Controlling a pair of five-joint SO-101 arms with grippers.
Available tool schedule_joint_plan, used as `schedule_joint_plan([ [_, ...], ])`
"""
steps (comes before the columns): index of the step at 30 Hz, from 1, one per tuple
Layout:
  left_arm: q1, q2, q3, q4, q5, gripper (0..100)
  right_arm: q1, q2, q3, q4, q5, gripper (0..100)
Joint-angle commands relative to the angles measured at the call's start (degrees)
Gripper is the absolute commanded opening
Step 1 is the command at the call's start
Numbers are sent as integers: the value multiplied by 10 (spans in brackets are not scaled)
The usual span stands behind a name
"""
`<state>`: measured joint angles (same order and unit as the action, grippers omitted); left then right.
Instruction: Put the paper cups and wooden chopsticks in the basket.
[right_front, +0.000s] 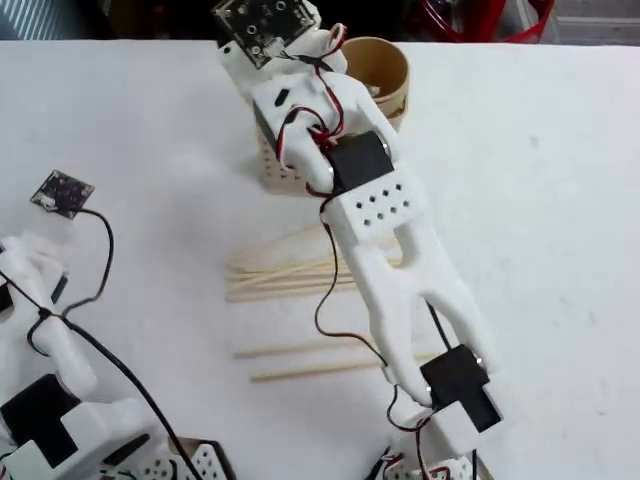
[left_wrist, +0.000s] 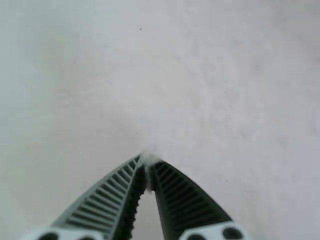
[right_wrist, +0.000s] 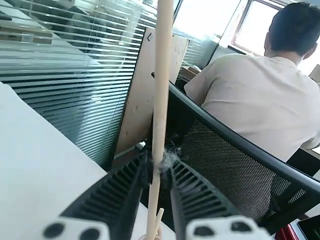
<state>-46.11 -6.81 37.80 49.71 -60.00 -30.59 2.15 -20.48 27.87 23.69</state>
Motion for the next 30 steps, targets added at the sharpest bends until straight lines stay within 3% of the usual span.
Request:
schedule_joint_plan([
  [1, 3, -29, -1, -6, -4, 24, 0, -8, -34, 4, 10, 30],
  [5, 3, -29, -1, -6, -4, 24, 0, -8, -31, 6, 10, 111],
  [12, 3, -29, -1, -6, -4, 24, 0, -12, -31, 18, 10, 75],
  [17, 26, -34, -7, -5, 9, 24, 0, -69, -42, 221, 11, 15],
  [20, 67, -35, -27, 11, 67, 24, 13, -122, -38, 385, 11, 19],
  [23, 116, -35, -82, 79, 125, 24, 33, -160, -28, 516, 11, 19],
  [30, 233, -34, -188, 228, 187, 24, 145, -278, 90, 614, 31, 19],
])
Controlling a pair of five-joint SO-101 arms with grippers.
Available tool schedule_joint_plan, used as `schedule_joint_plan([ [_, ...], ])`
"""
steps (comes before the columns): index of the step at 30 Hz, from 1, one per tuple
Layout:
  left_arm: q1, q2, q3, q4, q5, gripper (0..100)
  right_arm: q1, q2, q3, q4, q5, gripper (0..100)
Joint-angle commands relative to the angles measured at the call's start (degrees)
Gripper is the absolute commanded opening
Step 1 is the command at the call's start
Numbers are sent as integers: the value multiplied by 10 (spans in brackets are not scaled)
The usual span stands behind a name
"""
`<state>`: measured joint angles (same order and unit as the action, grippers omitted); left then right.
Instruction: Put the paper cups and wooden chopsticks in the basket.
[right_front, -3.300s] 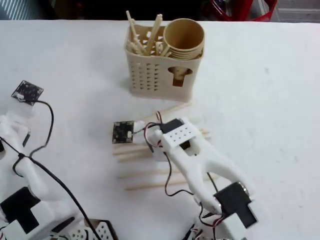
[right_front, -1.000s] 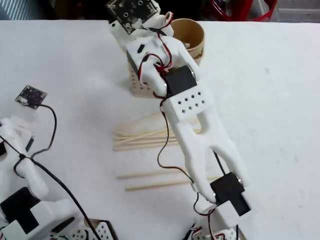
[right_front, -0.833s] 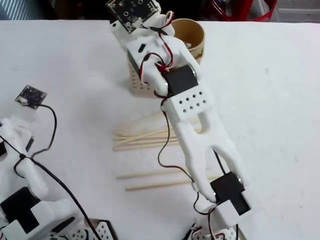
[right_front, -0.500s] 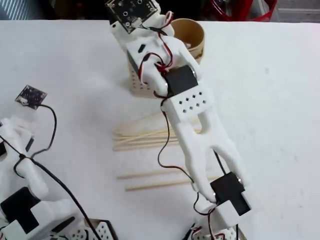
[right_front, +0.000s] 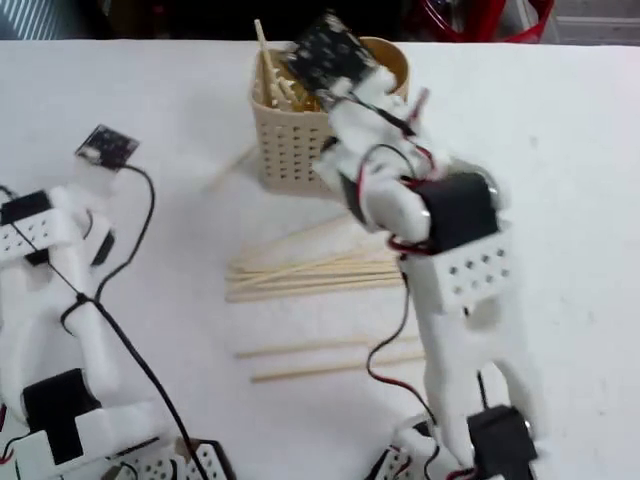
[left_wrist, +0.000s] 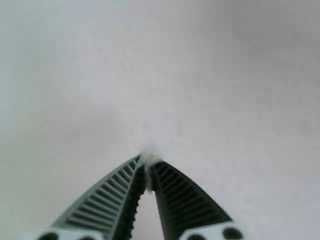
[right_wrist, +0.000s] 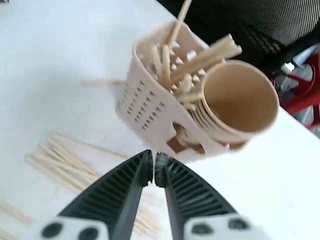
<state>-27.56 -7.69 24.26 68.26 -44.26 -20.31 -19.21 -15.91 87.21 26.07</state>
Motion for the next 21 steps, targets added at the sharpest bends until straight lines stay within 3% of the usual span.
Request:
schedule_joint_plan([
  [1, 65, -25, -64, 45, 45, 24, 56, -87, 81, 21, 7, 19],
  [4, 111, -20, -104, 4, 112, 35, 78, -147, 212, 20, 24, 19],
  [7, 150, -7, -117, -69, 166, 116, 84, -203, 358, 7, 32, 19],
  [11, 198, 65, -132, -113, 171, 219, 112, -279, 539, -48, 35, 22],
  [16, 198, 208, -223, -107, 171, 203, 167, -365, 712, -146, 36, 22],
  [21, 189, 337, -335, -52, 170, 203, 175, -421, 806, -191, 36, 21],
])
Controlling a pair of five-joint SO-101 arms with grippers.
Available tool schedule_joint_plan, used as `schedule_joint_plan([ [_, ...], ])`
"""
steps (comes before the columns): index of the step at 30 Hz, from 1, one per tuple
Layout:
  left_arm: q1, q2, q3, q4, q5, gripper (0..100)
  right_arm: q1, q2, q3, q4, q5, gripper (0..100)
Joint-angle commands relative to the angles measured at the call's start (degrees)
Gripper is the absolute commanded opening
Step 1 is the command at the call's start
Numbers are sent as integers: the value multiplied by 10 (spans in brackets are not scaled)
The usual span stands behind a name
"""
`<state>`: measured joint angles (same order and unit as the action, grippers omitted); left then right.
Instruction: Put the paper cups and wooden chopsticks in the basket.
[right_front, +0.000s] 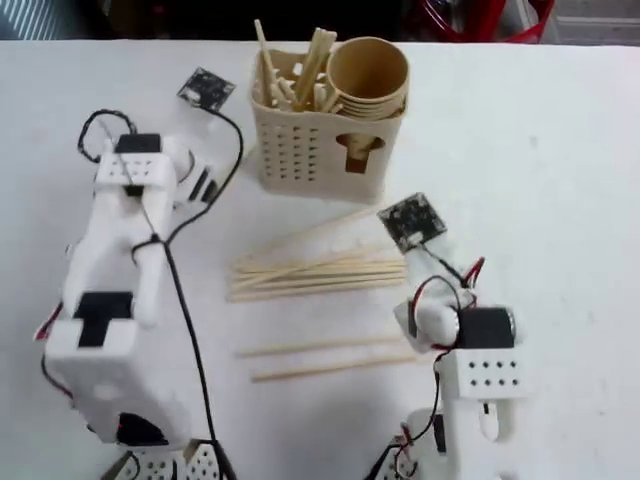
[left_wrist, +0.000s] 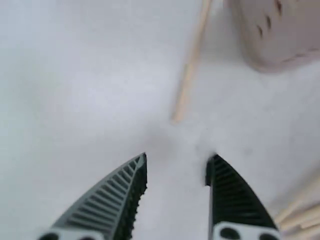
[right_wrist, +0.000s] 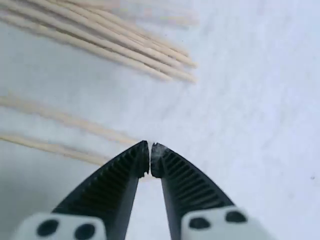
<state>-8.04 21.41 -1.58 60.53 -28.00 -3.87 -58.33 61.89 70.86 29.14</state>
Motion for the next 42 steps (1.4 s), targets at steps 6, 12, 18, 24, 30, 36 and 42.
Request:
schedule_joint_plan([
  [6, -3, 153, -191, 45, -8, 203, 11, -43, 63, -48, 5, 21],
  [12, -8, 254, -316, 48, 20, 203, 11, -44, 83, -64, 5, 21],
  [18, -5, 335, -402, 76, 21, 172, 11, -46, 91, -67, 5, 21],
  [24, -7, 390, -509, 162, 19, 35, 10, -48, 109, -88, 5, 23],
  [30, -9, 423, -622, 298, 19, 23, 10, -44, 110, -91, 5, 22],
  [36, -38, 422, -733, 423, 21, 22, 10, -44, 110, -91, 5, 21],
  [42, -116, 349, -573, 422, -30, 22, 11, -44, 110, -91, 5, 21],
])
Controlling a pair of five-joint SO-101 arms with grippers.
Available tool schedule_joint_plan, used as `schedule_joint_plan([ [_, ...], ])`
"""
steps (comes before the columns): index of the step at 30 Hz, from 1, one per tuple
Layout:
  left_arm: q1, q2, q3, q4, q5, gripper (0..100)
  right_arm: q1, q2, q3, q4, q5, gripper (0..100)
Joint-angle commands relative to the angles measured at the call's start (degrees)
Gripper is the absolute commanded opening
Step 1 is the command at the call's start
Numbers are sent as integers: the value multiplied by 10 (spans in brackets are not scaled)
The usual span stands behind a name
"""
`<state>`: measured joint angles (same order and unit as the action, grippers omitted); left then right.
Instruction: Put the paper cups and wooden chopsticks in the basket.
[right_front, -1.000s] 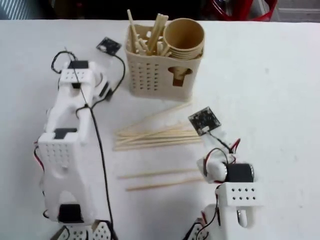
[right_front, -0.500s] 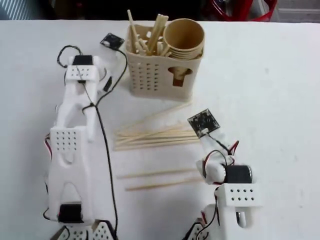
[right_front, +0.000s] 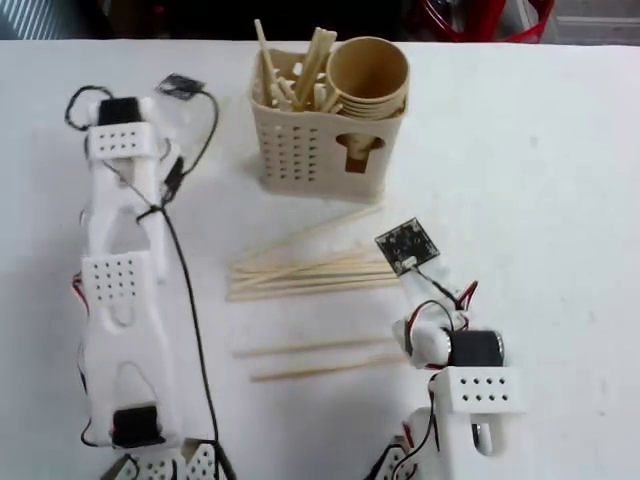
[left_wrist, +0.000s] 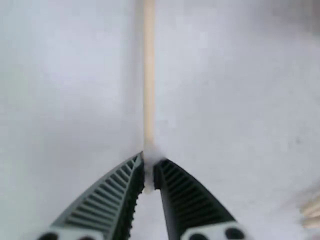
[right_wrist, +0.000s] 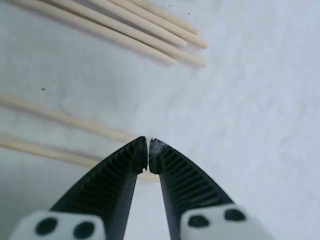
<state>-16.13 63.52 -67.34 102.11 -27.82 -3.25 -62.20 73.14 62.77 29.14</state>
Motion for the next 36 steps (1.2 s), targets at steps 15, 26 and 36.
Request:
schedule_joint_plan([
  [15, -153, -569, 890, -234, -291, 23, 5, -10, 33, -64, 1, 20],
  [26, -139, -745, 1029, -326, -290, 116, 5, -10, 53, -65, 5, 20],
  [36, -73, -833, 1018, -329, -217, 138, 5, -10, 61, -66, 5, 20],
])
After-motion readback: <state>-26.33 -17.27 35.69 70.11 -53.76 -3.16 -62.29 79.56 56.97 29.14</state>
